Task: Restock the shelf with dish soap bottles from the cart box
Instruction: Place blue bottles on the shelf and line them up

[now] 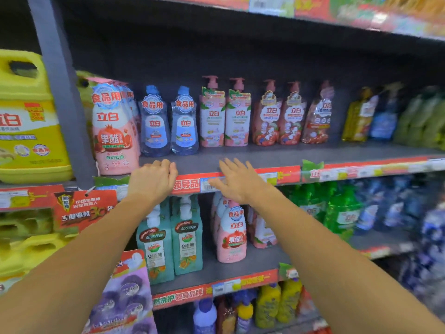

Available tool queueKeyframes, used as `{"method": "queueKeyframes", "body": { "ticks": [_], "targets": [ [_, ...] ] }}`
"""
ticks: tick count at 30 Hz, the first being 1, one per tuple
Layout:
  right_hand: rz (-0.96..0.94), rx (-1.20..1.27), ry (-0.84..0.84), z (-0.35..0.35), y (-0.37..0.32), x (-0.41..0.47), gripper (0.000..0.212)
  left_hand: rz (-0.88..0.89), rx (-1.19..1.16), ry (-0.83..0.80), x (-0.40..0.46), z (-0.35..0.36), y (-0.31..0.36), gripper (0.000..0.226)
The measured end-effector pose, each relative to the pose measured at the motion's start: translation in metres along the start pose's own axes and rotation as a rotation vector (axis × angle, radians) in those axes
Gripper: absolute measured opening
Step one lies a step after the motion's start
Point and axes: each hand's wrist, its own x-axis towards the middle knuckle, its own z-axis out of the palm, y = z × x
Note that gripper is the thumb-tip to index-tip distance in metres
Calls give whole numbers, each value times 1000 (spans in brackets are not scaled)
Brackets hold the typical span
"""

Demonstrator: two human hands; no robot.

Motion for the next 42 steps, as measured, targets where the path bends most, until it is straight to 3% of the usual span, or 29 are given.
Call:
{"method": "queueKeyframes", "body": {
  "ticks": [4,7,13,18,22,31,42],
  "targets": [
    [58,103,64,-5,0,-36,74,-2,-42,-78,-1,-18,15,60],
    [123,155,134,17,0,-73,74,94,-86,-90,-21,-20,38,72],
    [375,182,-74,70,19,-168,78,374,-294,46,-88,-4,117,66],
    [560,249,-148,110,40,-246,78,442,-488,-211,-152,-15,203,63],
    [721,261,-217,139,61,-316,79,599,-525,-270,-189,-35,266,60],
    [970,250,-251,143,132,-470,69,870,-631,-325,-236,-95,403,46],
    [1238,263,-180,132,272,-636,66,1125,-641,-275,-270,-185,626,44]
  ]
}}
